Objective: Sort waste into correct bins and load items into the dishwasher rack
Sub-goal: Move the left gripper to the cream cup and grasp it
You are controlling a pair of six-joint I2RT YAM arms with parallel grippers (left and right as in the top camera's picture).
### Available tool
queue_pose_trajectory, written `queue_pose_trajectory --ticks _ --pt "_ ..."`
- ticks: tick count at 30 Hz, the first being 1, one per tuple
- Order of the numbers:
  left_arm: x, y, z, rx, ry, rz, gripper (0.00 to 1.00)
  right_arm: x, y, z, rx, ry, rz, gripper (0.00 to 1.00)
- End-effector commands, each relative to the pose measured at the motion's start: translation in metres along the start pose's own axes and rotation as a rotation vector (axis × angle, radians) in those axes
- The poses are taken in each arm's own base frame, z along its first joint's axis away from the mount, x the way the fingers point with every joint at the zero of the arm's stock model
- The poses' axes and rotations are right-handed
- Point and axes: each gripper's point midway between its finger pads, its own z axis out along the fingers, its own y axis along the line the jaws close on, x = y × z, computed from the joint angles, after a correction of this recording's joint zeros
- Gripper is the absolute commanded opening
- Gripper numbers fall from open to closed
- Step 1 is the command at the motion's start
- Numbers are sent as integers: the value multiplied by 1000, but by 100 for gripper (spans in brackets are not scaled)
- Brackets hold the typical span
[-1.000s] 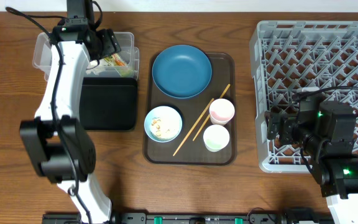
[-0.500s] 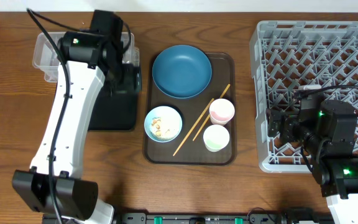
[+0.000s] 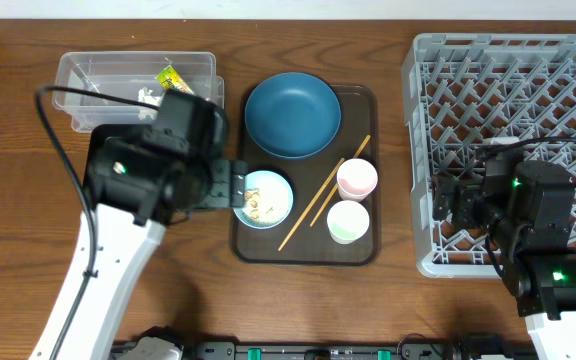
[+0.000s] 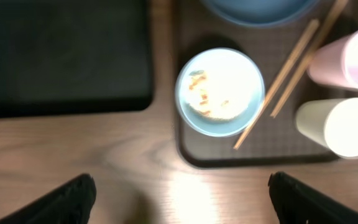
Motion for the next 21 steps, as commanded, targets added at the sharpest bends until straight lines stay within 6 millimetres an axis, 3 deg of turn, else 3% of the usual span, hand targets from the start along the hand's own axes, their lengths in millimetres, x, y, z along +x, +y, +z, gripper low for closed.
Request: queue_pose_trajectory --ticks 1,5,10,21 --pt "11 -26 18 103 23 33 93 -6 -6 -4 44 -18 34 99" --pt "8 -53 43 185 21 82 93 -5 -7 -2 45 -8 35 99" --pt "12 -102 65 333 71 197 93 -3 -7 0 45 1 36 99" --pt "52 -138 128 326 292 281 93 -2 -7 0 46 6 36 99"
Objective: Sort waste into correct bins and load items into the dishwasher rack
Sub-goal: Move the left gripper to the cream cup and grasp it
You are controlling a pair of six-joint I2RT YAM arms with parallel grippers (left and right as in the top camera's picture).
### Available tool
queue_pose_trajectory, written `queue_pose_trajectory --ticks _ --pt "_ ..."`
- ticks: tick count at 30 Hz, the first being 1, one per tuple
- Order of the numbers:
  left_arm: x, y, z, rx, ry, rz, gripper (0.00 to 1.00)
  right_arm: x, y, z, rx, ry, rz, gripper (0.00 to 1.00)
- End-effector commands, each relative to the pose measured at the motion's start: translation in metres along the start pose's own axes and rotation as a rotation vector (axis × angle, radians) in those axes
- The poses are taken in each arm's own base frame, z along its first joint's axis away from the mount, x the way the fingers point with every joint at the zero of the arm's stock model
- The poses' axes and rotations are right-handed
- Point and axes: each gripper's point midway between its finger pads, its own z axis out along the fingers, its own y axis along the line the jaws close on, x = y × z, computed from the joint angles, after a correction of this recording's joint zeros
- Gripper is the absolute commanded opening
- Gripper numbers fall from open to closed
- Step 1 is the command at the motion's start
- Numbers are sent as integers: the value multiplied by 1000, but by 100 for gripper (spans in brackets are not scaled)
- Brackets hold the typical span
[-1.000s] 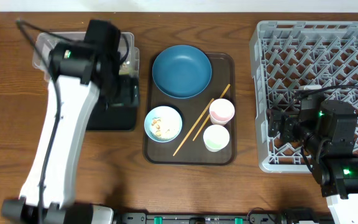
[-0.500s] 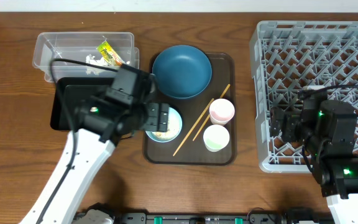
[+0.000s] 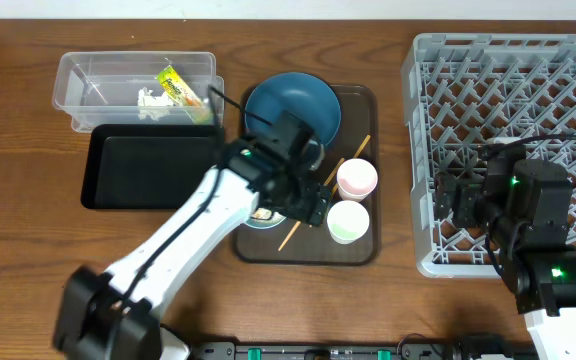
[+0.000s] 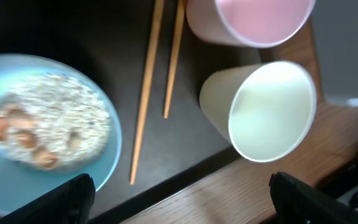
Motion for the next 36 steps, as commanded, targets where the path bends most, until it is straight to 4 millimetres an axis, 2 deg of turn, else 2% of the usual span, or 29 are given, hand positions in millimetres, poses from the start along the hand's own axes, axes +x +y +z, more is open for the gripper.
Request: queue_pose_trajectory --ticks 1,10,15,19,28,36 --pt "10 -11 19 45 72 17 93 -5 0 -3 9 -12 10 99" --pt "6 -24 49 63 94 55 92 -5 0 -3 9 -11 10 99" --pt "2 -22 62 62 96 34 85 -5 0 -3 9 -11 10 99" --pt "3 -21 68 59 107 29 72 -5 0 -3 9 -11 10 99" --pt "3 -20 68 56 107 28 39 -5 0 -3 9 -10 10 99" --pt "3 -20 68 55 107 29 27 -5 0 -3 9 -10 10 99"
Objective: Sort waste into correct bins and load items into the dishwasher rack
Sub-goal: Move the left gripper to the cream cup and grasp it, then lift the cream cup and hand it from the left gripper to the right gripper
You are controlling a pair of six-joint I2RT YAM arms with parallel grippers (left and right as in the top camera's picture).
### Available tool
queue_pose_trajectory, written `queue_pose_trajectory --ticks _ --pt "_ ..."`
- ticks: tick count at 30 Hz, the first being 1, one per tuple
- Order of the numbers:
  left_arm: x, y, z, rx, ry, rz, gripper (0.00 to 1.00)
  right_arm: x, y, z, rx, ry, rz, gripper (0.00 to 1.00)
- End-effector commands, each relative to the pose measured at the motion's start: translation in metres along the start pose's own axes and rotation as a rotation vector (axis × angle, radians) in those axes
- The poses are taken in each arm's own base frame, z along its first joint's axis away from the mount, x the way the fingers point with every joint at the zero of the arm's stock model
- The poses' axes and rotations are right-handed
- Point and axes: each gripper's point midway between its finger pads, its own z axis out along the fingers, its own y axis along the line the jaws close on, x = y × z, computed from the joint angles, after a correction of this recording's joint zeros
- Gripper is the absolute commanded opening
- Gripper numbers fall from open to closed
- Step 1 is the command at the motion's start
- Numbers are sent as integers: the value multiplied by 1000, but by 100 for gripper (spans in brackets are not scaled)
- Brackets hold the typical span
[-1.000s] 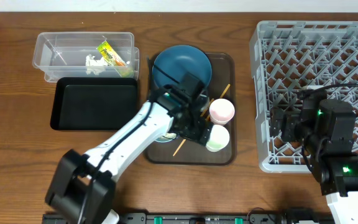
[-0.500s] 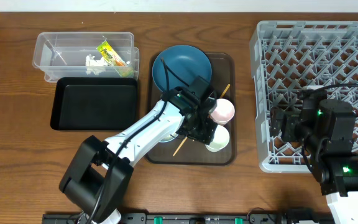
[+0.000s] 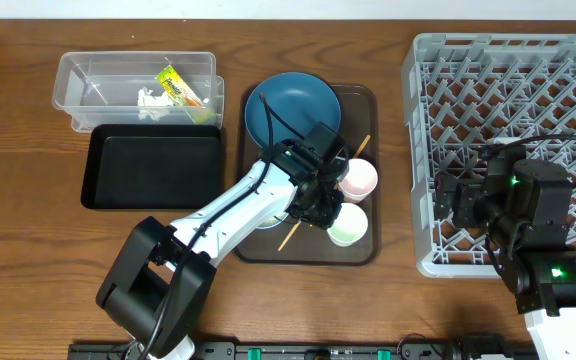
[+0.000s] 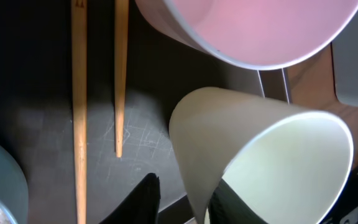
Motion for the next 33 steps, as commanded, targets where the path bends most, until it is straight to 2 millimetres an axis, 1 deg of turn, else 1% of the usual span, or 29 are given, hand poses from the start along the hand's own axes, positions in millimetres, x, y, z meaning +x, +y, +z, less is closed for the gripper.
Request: queue_pose_trajectory --ticks 1,4,9,10,11,13,16,19,21,23,25,27,30,31,33 --pt "3 2 4 -5 15 2 25 -5 0 -3 6 -13 10 99" --pt "4 2 4 -7 18 0 20 -5 0 -3 6 -13 10 99" --pt "10 5 7 -11 33 -5 19 -5 0 -3 6 -13 10 99" --pt "12 6 8 -13 39 -7 15 -5 0 -3 6 -13 10 99" --pt "14 7 9 -14 44 -9 14 -5 0 -3 6 -13 10 99" --pt "16 8 11 -16 50 -11 10 -5 0 -3 6 -13 10 99" --pt "16 8 11 -16 49 -11 6 -5 0 -3 6 -12 10 99" --pt "15 8 9 -14 43 -5 6 -5 0 -3 6 -10 9 99" --pt "14 9 4 -12 33 -8 6 -4 0 -3 6 -9 9 99" --pt "11 10 -10 -9 14 -19 6 -4 0 -3 7 -7 10 99" --pt "7 12 -31 -3 -23 -35 6 -4 0 -3 7 -6 10 99" --pt "3 12 -55 22 -81 -48 6 -4 -1 -3 10 -6 10 99" --pt "-5 12 -99 92 -200 -72 7 -6 -1 -3 10 -17 17 99" --pt "-9 13 -117 128 -250 -81 6 -9 0 -3 8 -27 37 99" --pt "-14 12 -144 203 -326 -93 6 -14 2 -3 -4 -49 68 99"
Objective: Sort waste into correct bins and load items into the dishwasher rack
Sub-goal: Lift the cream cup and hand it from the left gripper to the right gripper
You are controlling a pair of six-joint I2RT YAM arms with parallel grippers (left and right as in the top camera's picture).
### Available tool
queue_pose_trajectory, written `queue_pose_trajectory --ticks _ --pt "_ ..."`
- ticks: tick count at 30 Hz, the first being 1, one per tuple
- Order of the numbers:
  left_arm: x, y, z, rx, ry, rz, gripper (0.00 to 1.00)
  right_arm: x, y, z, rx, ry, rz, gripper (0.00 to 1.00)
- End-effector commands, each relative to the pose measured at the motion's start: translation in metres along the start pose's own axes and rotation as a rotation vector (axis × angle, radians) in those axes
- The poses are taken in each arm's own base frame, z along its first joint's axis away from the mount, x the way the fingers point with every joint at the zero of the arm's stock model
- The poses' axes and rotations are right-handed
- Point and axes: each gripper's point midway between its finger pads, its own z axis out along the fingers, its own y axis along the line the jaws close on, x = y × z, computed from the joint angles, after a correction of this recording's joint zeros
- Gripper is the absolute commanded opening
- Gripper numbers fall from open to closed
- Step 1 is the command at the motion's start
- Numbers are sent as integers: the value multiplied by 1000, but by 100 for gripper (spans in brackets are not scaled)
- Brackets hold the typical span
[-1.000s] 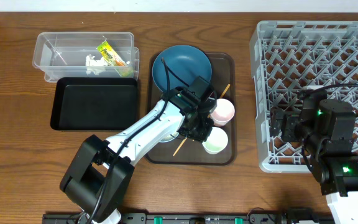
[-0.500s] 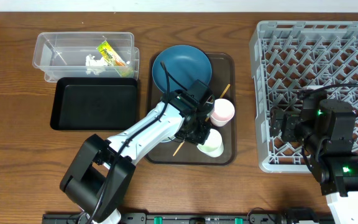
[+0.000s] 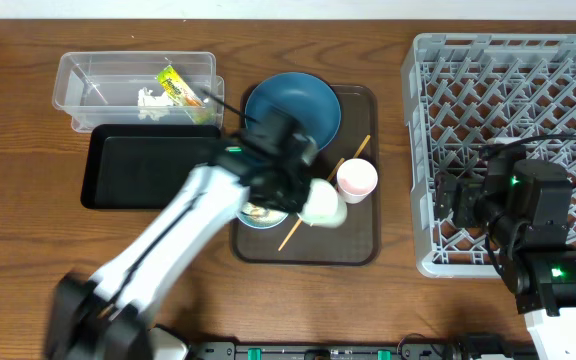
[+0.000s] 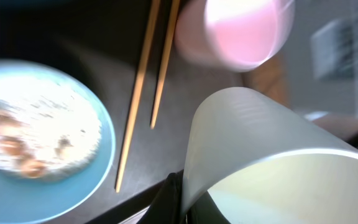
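Note:
My left gripper (image 4: 185,194) is shut on the rim of a pale green cup (image 4: 272,155), one finger inside and one outside. The cup (image 3: 323,205) hangs tilted above the brown tray (image 3: 303,250). On the tray stand a pink cup (image 3: 358,178), a big blue plate (image 3: 291,113) and a small blue bowl (image 4: 36,137) with food scraps. Two wooden chopsticks (image 4: 138,93) lie between bowl and cups. My right gripper (image 3: 448,203) hovers at the left front of the grey dishwasher rack (image 3: 513,110); its jaws are too small to read.
A clear plastic bin (image 3: 98,72) holding a wrapper and scraps stands at the back left. In front of it lies a black tray bin (image 3: 148,170). The rack fills the right side of the table.
The green cup stood on the tray with my left fingers at its rim. Now it is gripped, off the tray and tilted, a little to the left. The right arm has not moved.
My left gripper was open over the table beside the bowl, near the black bin. Then it was over the tray above the chopsticks and cups. Then it was down at the green cup's rim, and now it holds that cup above the tray.

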Motion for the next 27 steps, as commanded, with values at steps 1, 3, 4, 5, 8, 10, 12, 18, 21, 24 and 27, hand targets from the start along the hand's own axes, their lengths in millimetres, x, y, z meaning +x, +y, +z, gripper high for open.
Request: queue_pose_trajectory --ticks 1,3,4,5,8,10,12,18,21,24,27 --pt "-20 -17 -46 167 -124 -3 6 -14 6 -3 -28 -46 48 99" --pt "-32 -24 -66 280 -183 -4 6 -23 25 -5 -137 -77 24 99" --pt "-38 -28 -73 336 -204 3 6 -26 40 -7 -221 -90 -15 99" --pt "-45 -34 -82 414 -227 18 6 -29 57 -10 -323 -104 -68 99" --pt "-61 -47 -94 581 -253 34 6 -28 102 -25 -609 -127 -190 99" --pt "-67 -54 -95 657 -246 38 6 -26 118 -34 -731 -133 -232 99" --pt "-71 -61 -92 726 -222 41 6 -24 129 -40 -817 -141 -263 99" --pt "-77 -79 -84 892 -135 46 6 -25 148 -59 -998 -207 -365 99" --pt "-77 -91 -83 959 -89 59 6 -28 150 -60 -1014 -235 -394 99" --pt "-75 -101 -80 981 -62 66 6 -32 150 -57 -1013 -251 -404 99" --pt "-70 -111 -77 990 -38 81 6 -38 151 -56 -1010 -280 -421 99"
